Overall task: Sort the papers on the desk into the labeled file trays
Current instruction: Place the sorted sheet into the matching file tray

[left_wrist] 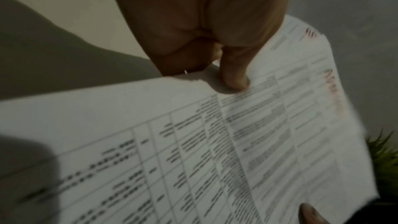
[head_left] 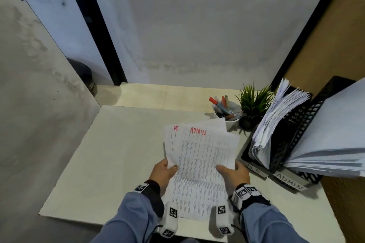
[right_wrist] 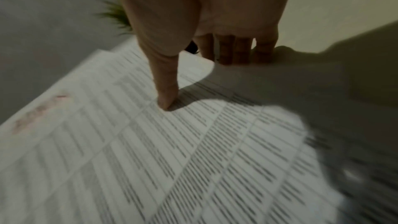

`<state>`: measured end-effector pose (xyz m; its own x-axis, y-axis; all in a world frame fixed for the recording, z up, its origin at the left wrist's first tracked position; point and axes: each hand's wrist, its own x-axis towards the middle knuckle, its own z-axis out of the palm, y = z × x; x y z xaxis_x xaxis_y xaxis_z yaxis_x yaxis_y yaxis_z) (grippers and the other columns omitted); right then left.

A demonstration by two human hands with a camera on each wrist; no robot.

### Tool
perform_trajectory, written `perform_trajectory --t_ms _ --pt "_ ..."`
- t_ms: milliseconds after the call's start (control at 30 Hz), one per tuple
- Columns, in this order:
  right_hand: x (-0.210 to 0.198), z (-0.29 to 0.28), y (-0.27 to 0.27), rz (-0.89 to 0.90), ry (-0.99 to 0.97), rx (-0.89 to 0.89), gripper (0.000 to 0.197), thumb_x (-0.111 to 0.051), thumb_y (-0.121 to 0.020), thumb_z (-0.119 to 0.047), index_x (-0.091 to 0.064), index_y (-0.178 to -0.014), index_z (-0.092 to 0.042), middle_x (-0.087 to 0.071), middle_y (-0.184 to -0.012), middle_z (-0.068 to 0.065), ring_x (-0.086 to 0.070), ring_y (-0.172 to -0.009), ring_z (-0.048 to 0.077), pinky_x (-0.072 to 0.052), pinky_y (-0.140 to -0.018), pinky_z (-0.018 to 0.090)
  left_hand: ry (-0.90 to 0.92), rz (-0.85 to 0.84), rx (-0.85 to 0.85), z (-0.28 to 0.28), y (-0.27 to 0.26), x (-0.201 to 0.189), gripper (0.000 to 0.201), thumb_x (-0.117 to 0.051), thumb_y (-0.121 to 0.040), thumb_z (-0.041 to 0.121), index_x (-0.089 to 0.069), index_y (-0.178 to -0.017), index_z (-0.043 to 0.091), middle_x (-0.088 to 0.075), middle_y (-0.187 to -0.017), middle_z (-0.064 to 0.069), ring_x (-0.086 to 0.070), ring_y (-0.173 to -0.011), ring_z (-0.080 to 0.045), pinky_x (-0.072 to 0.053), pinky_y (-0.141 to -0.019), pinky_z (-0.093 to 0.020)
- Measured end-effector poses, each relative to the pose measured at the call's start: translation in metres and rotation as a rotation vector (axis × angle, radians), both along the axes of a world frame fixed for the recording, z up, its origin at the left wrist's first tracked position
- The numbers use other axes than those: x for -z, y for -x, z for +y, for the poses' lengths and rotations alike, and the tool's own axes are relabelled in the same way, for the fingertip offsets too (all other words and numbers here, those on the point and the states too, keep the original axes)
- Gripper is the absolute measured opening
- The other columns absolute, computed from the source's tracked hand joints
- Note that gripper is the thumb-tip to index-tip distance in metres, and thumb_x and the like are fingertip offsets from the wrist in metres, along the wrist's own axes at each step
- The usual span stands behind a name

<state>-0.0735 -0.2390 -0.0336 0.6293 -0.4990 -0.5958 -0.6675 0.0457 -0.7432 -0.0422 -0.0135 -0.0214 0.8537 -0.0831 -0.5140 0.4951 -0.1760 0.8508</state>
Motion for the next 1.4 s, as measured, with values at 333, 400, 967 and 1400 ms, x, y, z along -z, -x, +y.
perform_trajectory --t_ms 333,400,967,1400 --pt "-0.019 -0.031 0.000 -0.123 -0.207 0.048 0.030 -0.063 -0.085 0.002 -0.060 -0.114 0.004 -0.062 -0.118 0.019 -0.059 -0.093 0.029 -0.046 -0.092 0.043 -0.049 -0.112 -0.248 0.024 -0.019 -0.003 0.021 -0.058 -0.091 0.010 -0.063 -0.112 0.007 -0.066 -0.103 -0.006 -0.063 -0.089 -0.022 -0.049 -0.081 -0.030" --pt "-0.021 -0.037 0.003 -0.142 -0.209 0.029 0.033 -0.060 -0.086 0.002 -0.058 -0.119 0.003 -0.061 -0.118 0.013 -0.057 -0.095 0.027 -0.044 -0.093 0.040 -0.026 -0.088 -0.276 0.035 -0.024 -0.001 0.018 -0.057 -0.091 0.010 -0.065 -0.108 0.008 -0.069 -0.101 -0.007 -0.066 -0.090 -0.026 -0.052 -0.085 -0.036" --pt "-0.088 0.000 -0.004 -0.360 -0.276 -0.082 0.044 -0.054 -0.074 0.026 -0.051 -0.107 -0.004 -0.062 -0.084 0.005 -0.064 -0.066 0.012 -0.049 -0.044 0.014 0.213 -0.088 -0.022 0.013 0.000 -0.061 0.062 -0.063 -0.069 0.063 -0.070 -0.099 0.008 -0.073 -0.096 -0.005 -0.069 -0.090 -0.021 -0.053 -0.076 -0.026" --pt "-0.103 0.010 0.007 -0.547 -0.062 -0.118 0.022 -0.060 -0.085 -0.001 -0.060 -0.081 -0.023 -0.064 -0.084 0.000 -0.063 -0.089 0.022 -0.053 -0.070 0.023 -0.066 -0.445 0.033 -0.015 0.001 -0.065 0.014 -0.067 -0.084 0.011 -0.065 -0.088 0.024 -0.069 -0.071 0.022 -0.069 -0.090 -0.011 -0.052 -0.072 -0.018"
